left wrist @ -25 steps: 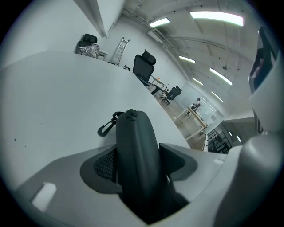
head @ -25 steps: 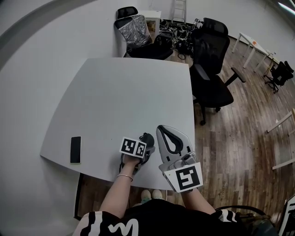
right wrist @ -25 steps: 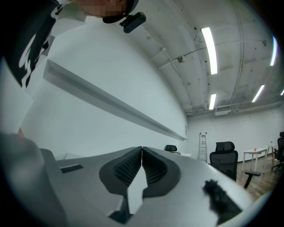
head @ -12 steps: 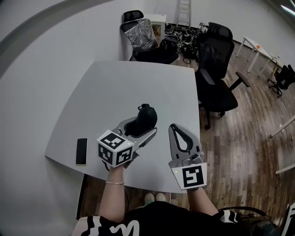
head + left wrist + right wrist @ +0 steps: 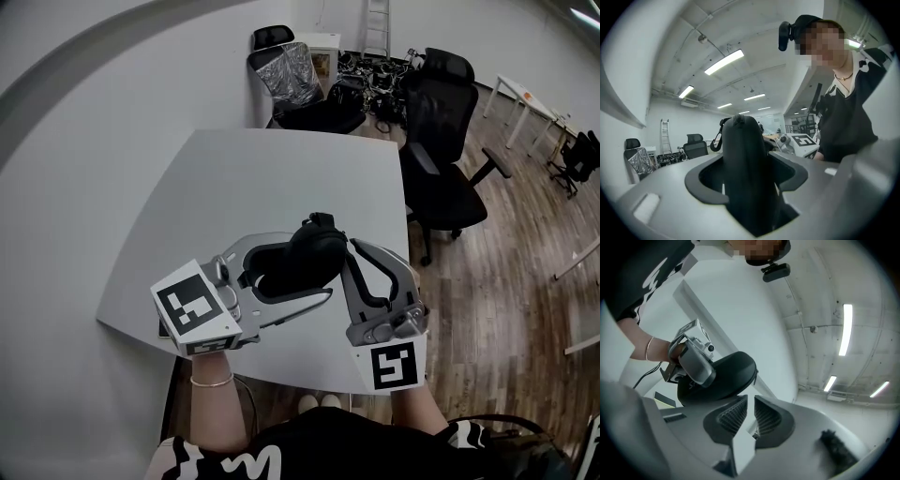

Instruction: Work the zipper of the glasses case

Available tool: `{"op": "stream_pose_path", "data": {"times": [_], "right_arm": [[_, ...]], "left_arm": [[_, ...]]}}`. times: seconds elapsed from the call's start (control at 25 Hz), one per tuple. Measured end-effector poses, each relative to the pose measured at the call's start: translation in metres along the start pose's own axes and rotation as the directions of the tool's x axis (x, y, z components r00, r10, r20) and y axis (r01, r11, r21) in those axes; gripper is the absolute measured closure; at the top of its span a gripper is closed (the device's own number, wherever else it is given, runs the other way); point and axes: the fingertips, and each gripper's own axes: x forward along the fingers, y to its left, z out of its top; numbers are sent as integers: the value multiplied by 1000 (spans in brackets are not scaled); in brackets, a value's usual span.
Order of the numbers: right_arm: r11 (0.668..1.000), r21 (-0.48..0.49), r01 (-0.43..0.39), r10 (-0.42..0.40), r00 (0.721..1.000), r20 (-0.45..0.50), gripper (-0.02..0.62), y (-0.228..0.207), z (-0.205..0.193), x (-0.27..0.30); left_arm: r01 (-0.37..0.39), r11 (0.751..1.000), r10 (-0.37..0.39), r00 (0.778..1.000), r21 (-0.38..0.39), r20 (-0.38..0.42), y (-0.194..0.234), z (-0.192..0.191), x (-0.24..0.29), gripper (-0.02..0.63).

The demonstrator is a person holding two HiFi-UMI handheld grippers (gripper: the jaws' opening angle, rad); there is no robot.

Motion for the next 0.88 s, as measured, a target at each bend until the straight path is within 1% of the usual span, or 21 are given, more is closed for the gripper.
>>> {"op": "stream_pose_path", "data": {"times": [0.08, 0.16, 0.24, 0.4, 0.56, 0.72, 0.88], "right_arm": [[999, -40, 1, -1, 1000, 5, 563, -3, 3, -4], [995, -98, -14, 15, 1000, 5, 563, 0, 5, -10], [989, -143, -48, 49, 999, 10, 563, 3, 6, -11], [976, -190, -108, 116, 993, 27, 563, 8, 14, -13], [944, -280, -175, 185, 983, 10, 563, 19, 13, -22], [945, -286, -158, 172, 985, 23, 563, 14, 18, -20], [948, -281, -151, 170, 984, 46, 563, 10, 25, -21]], "left_arm": [[26, 1000, -26, 997, 6, -68, -8, -10, -1, 328], [51, 999, -51, 993, -1, -105, -17, -15, -1, 328], [53, 999, -53, 991, 4, -122, -16, -16, -1, 327], [66, 997, -61, 986, 31, -156, -15, -10, -6, 327], [71, 996, -62, 983, 48, -173, -21, -11, -9, 328], [96, 994, -84, 977, 52, -195, -23, -10, -11, 328], [98, 993, -80, 969, 66, -233, -22, -13, -13, 328]]}}
